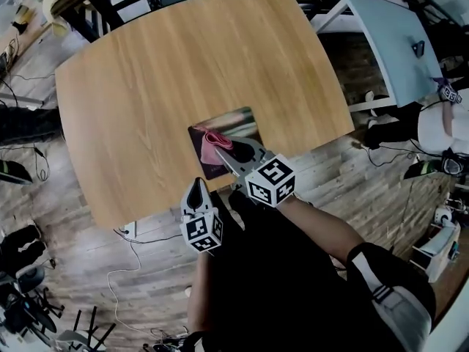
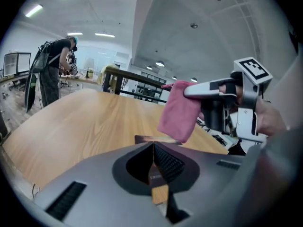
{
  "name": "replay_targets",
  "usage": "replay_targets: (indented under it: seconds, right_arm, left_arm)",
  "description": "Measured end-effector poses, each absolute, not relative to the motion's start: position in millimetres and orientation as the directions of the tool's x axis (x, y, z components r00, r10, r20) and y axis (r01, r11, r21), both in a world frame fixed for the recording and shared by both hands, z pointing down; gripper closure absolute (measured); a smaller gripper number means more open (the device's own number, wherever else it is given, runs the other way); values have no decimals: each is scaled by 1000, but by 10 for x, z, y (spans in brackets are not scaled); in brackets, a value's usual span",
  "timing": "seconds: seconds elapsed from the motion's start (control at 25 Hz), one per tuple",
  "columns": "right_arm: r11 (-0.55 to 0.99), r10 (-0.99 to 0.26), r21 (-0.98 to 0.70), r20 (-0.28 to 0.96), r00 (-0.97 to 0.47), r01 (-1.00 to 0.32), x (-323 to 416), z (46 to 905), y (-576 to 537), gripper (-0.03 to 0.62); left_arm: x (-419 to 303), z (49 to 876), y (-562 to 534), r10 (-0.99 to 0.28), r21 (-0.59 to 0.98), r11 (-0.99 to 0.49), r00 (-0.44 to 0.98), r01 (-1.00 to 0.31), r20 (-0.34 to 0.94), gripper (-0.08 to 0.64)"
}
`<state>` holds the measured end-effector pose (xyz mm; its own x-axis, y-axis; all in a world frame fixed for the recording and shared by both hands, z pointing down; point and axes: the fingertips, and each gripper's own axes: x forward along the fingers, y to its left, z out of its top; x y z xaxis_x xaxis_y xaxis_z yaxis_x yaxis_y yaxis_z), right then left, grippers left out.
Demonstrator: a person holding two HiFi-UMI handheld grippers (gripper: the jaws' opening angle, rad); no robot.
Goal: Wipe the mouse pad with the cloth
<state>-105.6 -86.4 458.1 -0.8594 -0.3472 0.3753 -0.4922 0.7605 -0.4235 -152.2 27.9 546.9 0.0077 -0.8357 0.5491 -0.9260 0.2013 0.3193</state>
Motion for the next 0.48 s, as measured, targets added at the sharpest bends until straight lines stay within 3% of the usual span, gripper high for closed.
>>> replay_targets:
  seconds: [0.48]
  right_arm:
    - [697,-174,-510,563,-808,-505,-1682,5807,-1120,529]
  left_arm:
    - [-1546,6397,-62,-717,406,140,191,-903,671,537]
